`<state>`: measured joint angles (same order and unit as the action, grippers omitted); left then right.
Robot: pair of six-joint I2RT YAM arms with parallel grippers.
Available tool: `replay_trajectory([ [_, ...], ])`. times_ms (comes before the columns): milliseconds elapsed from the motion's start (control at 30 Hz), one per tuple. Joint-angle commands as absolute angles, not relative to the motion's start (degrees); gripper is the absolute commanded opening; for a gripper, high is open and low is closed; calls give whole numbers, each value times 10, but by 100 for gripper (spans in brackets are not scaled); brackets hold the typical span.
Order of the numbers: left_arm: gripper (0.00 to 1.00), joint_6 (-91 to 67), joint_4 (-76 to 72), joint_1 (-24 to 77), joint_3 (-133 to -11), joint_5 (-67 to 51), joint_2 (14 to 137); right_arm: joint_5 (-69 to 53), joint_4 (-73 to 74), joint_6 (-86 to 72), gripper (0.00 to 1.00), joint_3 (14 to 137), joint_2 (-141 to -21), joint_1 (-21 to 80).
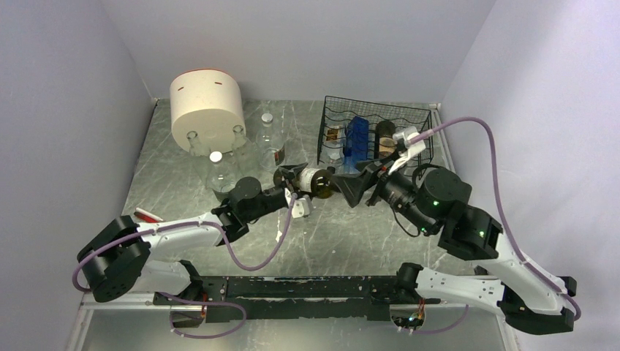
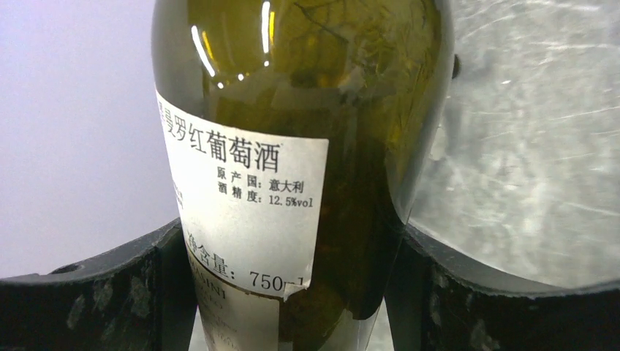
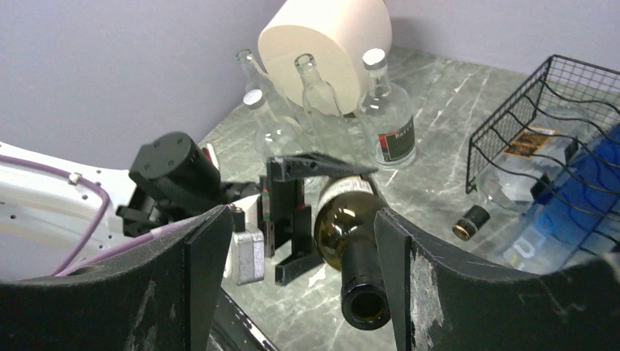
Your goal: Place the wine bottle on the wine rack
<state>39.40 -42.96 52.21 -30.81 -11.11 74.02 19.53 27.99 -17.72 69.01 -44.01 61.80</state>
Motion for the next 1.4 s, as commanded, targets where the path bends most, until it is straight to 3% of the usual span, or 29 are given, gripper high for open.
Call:
replay_trajectory([
  [0,7,572,-443,521,-377,-146,728,220,389,-199,75,719,-422,620],
  [233,7,742,-399,520,-449,-191,741,231,528,-208,75,770,-436,620],
  [600,7,953,-254,521,-575,-247,778,244,601,-249,71,761,-449,620],
  [1367,7,956,-157,521,-635,-236,782,234,516,-281,52,676,-550,620],
])
